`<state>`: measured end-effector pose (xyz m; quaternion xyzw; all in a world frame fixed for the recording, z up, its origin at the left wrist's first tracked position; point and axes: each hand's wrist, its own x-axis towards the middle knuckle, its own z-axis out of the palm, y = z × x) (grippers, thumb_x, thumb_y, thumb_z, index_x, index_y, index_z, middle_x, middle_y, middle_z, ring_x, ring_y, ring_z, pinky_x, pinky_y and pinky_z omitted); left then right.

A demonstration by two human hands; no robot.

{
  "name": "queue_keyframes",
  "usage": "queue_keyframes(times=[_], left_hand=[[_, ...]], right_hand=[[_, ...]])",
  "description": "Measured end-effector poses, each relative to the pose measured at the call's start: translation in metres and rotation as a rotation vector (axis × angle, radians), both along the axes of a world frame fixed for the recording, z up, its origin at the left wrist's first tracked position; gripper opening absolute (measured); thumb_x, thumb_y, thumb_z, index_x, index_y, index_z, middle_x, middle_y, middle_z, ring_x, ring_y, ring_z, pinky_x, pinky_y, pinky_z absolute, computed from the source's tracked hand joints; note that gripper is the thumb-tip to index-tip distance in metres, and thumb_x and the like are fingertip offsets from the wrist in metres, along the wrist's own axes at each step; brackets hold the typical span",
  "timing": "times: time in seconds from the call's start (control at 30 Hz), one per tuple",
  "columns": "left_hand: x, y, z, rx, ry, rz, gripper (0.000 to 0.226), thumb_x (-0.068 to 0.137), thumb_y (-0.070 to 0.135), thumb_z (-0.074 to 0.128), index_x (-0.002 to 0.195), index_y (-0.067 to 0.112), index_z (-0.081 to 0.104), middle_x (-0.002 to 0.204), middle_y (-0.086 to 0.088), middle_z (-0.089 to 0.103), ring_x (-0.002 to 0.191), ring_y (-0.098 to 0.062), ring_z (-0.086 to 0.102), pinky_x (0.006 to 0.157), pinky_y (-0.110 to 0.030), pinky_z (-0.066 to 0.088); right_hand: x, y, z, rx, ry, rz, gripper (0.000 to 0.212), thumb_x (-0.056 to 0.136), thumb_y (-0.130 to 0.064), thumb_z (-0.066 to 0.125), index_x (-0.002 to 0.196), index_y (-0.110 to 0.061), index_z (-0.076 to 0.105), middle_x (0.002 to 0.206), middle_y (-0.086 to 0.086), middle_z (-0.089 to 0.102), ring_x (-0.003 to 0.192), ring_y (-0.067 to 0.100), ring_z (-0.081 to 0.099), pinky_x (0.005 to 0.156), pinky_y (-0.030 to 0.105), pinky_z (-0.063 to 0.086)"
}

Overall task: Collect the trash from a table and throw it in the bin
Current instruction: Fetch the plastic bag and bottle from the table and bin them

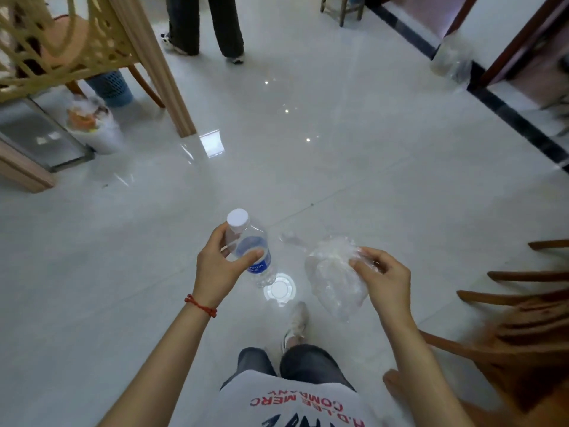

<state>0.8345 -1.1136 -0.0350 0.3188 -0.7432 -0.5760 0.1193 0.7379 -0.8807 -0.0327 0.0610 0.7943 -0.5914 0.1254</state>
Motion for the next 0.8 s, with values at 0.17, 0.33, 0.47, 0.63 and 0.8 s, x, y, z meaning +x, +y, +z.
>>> queue_keyframes(times=[0.17,0.33,0.47,0.63,0.8], left_hand=[[-0.085,0.009,0.005,-0.009,0.03,-0.131,0.055,0.068,0.013,0.078,0.114,0.025,0.05,0.107,0.01,0.059,0.099,-0.012,0.057,0.073,-0.004,0.044],[-0.161,0.025,0.011,-0.024,0.056,-0.261,0.055,0.068,0.013,0.079,0.112,0.025,0.05,0.102,0.019,0.057,0.095,-0.006,0.057,0.071,-0.001,0.043],[-0.21,0.044,0.012,-0.011,0.037,-0.397,0.055,0.069,0.015,0.077,0.114,0.027,0.047,0.109,0.011,0.056,0.099,-0.012,0.056,0.07,-0.006,0.043],[-0.27,0.076,0.008,0.017,0.021,-0.598,0.055,0.069,0.016,0.077,0.115,0.024,0.049,0.109,0.01,0.057,0.102,-0.015,0.057,0.072,-0.009,0.044],[-0.338,0.107,0.009,0.034,0.033,-0.797,0.053,0.07,0.017,0.076,0.114,0.027,0.048,0.106,0.017,0.056,0.1,-0.013,0.056,0.074,-0.011,0.044]], right_hand=[[-0.056,0.011,-0.002,-0.009,0.034,-0.113,0.019,0.074,-0.004,0.073,0.089,-0.016,0.069,0.086,-0.011,0.067,0.081,0.001,0.062,0.074,0.013,0.048],[-0.098,0.031,-0.003,-0.034,0.038,-0.245,0.018,0.074,-0.004,0.073,0.086,-0.017,0.068,0.086,-0.012,0.067,0.077,-0.006,0.062,0.072,0.005,0.047],[-0.117,0.053,-0.001,-0.021,0.042,-0.385,0.018,0.075,-0.004,0.073,0.087,-0.018,0.068,0.085,-0.013,0.066,0.081,-0.002,0.061,0.071,0.003,0.046],[-0.132,0.083,-0.001,0.015,0.059,-0.581,0.018,0.075,-0.004,0.073,0.084,-0.018,0.067,0.084,-0.012,0.065,0.081,-0.001,0.06,0.07,0.002,0.045],[-0.16,0.103,0.003,0.048,0.069,-0.757,0.016,0.075,-0.005,0.073,0.087,-0.015,0.066,0.082,-0.014,0.064,0.074,-0.006,0.061,0.064,0.001,0.043]])
